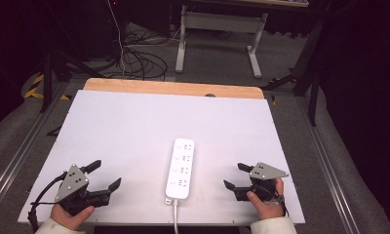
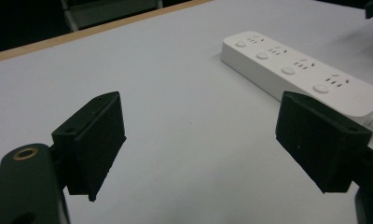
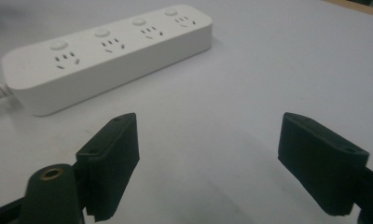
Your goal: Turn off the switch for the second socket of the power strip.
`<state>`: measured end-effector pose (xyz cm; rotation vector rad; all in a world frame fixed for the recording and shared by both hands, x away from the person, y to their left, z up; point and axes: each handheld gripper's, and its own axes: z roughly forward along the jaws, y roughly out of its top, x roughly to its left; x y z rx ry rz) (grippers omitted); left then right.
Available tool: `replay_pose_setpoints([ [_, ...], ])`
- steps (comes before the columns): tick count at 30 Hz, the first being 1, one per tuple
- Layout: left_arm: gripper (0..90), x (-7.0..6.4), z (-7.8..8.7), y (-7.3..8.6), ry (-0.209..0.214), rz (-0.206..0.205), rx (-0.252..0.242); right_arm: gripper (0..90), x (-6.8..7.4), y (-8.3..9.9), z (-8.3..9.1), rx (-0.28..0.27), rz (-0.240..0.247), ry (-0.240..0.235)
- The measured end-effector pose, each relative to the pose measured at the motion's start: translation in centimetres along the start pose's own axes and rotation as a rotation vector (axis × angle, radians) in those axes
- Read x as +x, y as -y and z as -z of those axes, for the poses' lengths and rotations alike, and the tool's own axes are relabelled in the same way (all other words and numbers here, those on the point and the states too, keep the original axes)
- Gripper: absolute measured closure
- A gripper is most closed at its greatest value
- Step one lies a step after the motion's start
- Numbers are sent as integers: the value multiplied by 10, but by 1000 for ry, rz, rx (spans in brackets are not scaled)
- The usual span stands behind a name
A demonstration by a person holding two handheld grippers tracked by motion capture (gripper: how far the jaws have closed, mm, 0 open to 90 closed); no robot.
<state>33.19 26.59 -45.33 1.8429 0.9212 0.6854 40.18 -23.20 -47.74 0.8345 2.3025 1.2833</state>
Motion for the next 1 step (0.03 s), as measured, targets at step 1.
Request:
replay_pose_setpoints([
  [1,164,1,-1,1,2,5,3,214,0,0,0,6,5,5],
])
